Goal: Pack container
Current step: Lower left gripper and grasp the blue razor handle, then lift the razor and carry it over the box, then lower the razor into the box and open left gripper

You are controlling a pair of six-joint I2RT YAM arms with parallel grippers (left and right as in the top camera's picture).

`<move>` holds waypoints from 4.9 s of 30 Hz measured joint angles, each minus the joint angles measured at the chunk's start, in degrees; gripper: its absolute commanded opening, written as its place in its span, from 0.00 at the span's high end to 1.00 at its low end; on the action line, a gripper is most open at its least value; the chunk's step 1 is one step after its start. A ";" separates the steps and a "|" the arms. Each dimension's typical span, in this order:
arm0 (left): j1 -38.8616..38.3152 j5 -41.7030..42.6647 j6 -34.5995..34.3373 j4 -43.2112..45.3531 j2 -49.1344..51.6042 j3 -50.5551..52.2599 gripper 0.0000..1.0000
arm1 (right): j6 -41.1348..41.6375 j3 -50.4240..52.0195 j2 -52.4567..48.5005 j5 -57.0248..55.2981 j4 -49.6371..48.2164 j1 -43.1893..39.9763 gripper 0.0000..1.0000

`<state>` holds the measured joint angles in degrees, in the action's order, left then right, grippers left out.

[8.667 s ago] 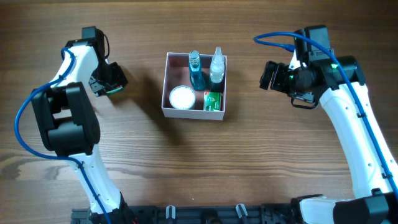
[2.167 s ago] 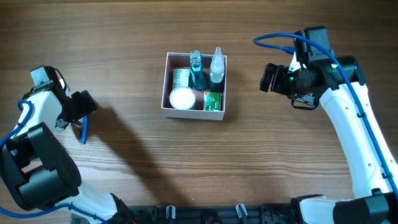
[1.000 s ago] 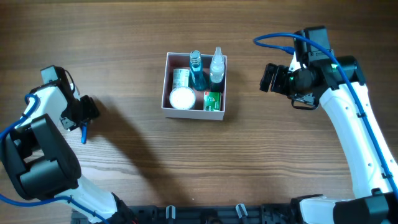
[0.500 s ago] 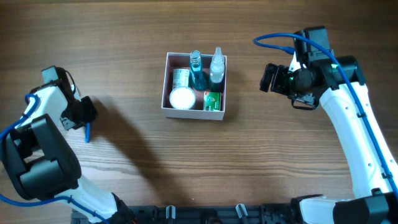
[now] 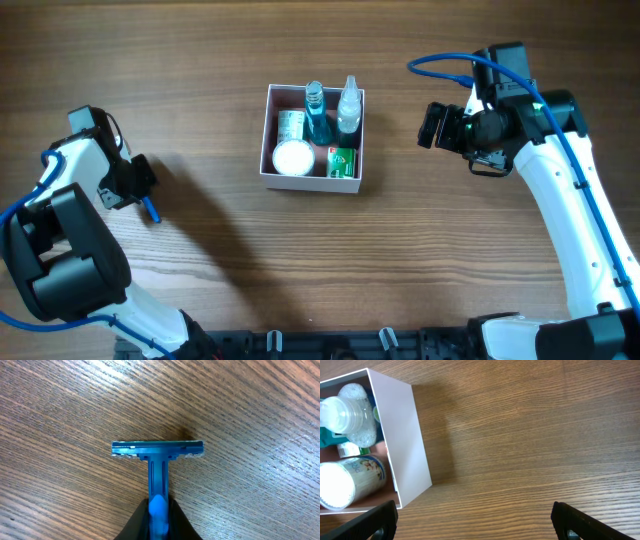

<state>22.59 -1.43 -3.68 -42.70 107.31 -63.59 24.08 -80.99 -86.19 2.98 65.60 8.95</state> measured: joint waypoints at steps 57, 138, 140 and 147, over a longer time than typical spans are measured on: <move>-41.99 4.35 -7.93 -9.64 9.22 -34.40 0.96 | 0.00 0.00 0.00 0.00 0.04 0.00 0.00; -42.14 -5.18 -3.08 -13.88 9.05 -34.58 0.57 | 0.00 0.00 0.00 0.00 0.42 0.00 0.00; -42.14 -5.18 -3.04 -13.88 9.05 -34.58 0.57 | 0.00 0.00 0.00 0.00 0.42 0.00 0.00; -42.14 -5.18 -3.04 -13.90 9.05 -34.58 0.55 | 0.00 0.00 0.00 0.00 0.42 0.00 0.00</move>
<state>-19.55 -6.61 -6.72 -56.60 116.36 -98.17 24.08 -80.99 -86.19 2.98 66.02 8.95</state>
